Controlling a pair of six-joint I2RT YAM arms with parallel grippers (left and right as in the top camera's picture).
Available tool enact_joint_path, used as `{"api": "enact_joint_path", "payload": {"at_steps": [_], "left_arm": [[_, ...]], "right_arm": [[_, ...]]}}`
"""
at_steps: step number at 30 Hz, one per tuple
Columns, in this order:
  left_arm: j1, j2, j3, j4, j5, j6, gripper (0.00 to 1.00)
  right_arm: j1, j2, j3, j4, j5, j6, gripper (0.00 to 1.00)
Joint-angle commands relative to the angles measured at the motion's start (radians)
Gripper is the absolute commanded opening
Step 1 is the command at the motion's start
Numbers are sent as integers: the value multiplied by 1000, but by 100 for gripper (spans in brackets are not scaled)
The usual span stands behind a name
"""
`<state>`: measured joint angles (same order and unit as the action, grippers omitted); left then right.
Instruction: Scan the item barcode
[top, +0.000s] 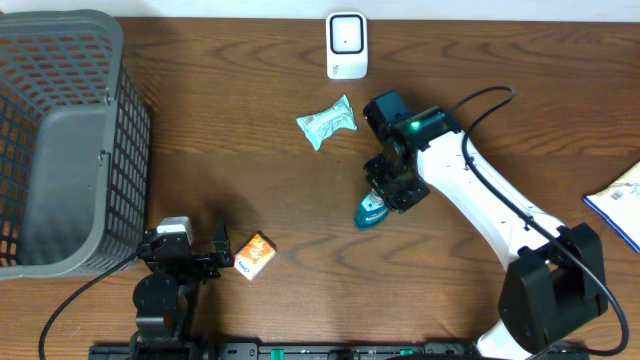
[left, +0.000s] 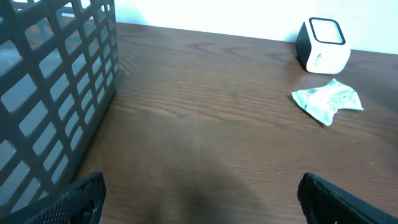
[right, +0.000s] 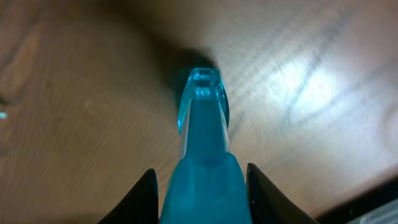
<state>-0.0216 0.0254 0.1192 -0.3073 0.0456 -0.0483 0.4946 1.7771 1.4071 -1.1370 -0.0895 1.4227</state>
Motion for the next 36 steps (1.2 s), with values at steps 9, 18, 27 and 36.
{"api": "enact_joint_path", "payload": {"at_steps": [9,18,27,36], "left_arm": [[-2,-1,-23,-5,-9,10,98],[-2,-1,-23,-5,-9,10,98],[-2,-1,-23,-5,-9,10,98],[-2,-1,-23,-5,-9,10,98]], "right_arm": [[-121,-211,18,260,-473,-1137,5],[-180,-235,18,258,-576,-1178,15],[-179,-234,18,247,-303,-1165,1],[-179,-233,14,364,-320,-1355,1]]}}
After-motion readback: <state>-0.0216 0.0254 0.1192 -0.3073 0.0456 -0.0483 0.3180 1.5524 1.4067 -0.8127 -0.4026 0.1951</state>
